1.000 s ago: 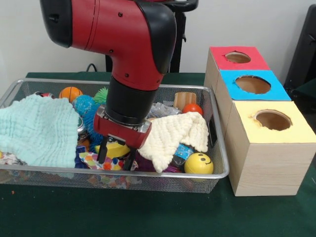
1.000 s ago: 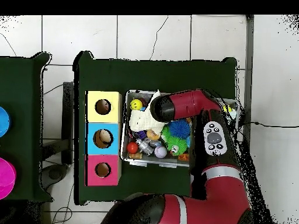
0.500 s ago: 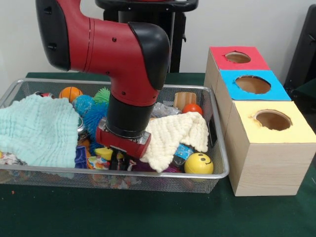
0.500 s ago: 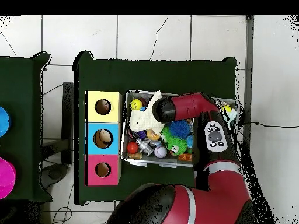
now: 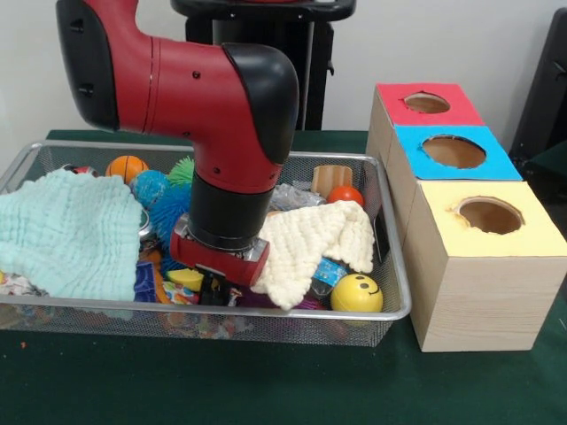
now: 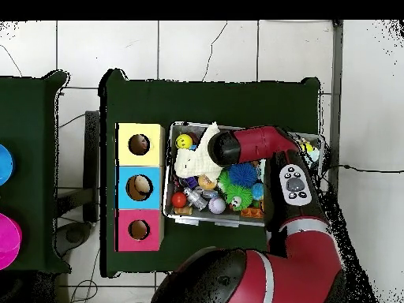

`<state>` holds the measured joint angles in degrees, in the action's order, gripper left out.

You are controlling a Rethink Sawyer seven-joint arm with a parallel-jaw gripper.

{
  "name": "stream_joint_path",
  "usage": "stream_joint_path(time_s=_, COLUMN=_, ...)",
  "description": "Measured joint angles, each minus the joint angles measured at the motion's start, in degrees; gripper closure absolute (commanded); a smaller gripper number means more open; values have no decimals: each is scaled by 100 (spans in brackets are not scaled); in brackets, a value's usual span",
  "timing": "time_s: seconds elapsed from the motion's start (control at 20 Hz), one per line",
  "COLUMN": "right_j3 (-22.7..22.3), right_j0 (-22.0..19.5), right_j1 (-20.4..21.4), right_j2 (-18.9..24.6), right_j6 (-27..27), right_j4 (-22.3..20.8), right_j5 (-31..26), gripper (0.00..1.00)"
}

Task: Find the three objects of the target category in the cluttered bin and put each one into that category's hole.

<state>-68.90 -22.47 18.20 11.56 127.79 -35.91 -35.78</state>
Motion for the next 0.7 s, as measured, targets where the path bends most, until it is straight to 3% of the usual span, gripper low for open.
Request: stream_joint_path(time_s=0.7, right_j3=-508, right_j0=-97, right_j1=905, right_j2=382, right_j6=0, right_j4=7, right_j5=-5, gripper=100)
